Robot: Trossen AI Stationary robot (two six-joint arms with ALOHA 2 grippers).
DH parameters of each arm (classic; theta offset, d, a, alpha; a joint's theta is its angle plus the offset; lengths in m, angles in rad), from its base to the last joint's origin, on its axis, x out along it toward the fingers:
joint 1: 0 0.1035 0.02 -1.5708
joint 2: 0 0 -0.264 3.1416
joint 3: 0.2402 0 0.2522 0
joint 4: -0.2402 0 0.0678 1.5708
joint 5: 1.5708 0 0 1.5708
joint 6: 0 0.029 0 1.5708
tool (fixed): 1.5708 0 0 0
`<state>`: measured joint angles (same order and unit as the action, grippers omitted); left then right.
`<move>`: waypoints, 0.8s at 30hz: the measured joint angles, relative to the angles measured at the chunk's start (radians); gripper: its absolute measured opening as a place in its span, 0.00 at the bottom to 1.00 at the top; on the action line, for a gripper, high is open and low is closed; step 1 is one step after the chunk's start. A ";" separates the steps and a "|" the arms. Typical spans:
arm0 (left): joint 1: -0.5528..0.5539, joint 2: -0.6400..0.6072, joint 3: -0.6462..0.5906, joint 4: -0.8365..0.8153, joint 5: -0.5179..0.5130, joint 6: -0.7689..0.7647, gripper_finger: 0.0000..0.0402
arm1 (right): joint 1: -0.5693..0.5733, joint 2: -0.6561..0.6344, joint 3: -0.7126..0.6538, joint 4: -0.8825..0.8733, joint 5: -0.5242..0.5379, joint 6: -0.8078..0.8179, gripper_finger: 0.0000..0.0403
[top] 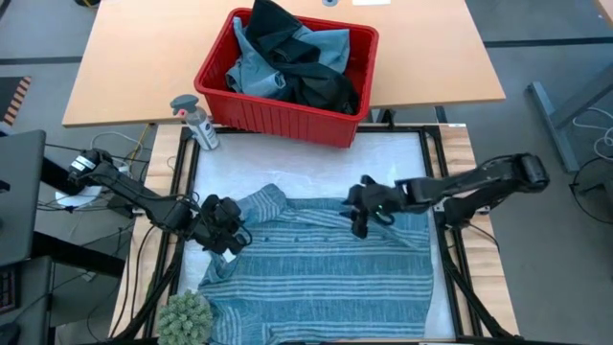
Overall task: Fold Laundry from Bin
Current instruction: Fold the light blue shirt
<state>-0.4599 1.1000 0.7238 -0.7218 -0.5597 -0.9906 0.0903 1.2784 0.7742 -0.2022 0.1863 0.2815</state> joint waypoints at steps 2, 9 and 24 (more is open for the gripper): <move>0.000 0.000 0.000 -0.001 0.007 0.029 0.00 | -0.031 0.043 0.001 0.060 -0.045 -0.026 0.47; 0.007 0.000 -0.024 0.010 0.152 0.166 0.13 | -0.068 0.217 0.001 0.169 -0.117 -0.054 0.47; -0.001 0.000 -0.044 -0.156 0.305 0.007 0.60 | -0.078 0.246 0.027 0.186 -0.162 -0.096 0.47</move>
<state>-0.4614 1.0996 0.6796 -0.8780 -0.2547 -0.9835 0.0123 1.5248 0.8008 -0.0162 0.0246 0.1856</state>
